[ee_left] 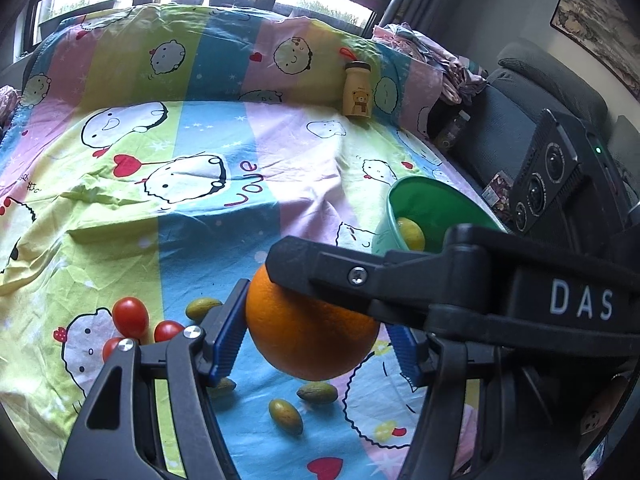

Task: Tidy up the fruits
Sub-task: 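Lift the orange with the right gripper and carry it to the basin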

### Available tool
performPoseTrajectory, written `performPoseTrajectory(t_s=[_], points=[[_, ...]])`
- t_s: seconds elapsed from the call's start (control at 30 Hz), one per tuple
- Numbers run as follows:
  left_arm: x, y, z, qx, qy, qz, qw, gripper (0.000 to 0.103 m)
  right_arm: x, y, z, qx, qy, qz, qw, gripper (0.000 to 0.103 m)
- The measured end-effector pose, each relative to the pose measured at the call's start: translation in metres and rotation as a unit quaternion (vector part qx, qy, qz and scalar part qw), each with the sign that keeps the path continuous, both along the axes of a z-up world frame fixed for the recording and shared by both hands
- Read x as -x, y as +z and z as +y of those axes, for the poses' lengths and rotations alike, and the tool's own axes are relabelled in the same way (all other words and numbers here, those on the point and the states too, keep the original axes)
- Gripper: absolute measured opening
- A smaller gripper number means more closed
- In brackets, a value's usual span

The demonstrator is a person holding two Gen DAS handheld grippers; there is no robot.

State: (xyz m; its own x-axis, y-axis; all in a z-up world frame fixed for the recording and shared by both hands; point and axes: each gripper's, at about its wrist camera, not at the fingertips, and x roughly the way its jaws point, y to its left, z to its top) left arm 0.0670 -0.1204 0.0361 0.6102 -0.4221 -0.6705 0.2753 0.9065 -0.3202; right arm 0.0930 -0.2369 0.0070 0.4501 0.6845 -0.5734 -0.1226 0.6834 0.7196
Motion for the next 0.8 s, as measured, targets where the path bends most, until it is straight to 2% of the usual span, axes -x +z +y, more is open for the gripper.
performPoseTrajectory(t_s=[0.8], points=[[-0.014, 0.016, -0.061, -0.021, -0.059, -0.032, 0.9975, 0.063, 0.006, 0.014, -0.062, -0.032, -0.074, -0.026, 0.996, 0.065]])
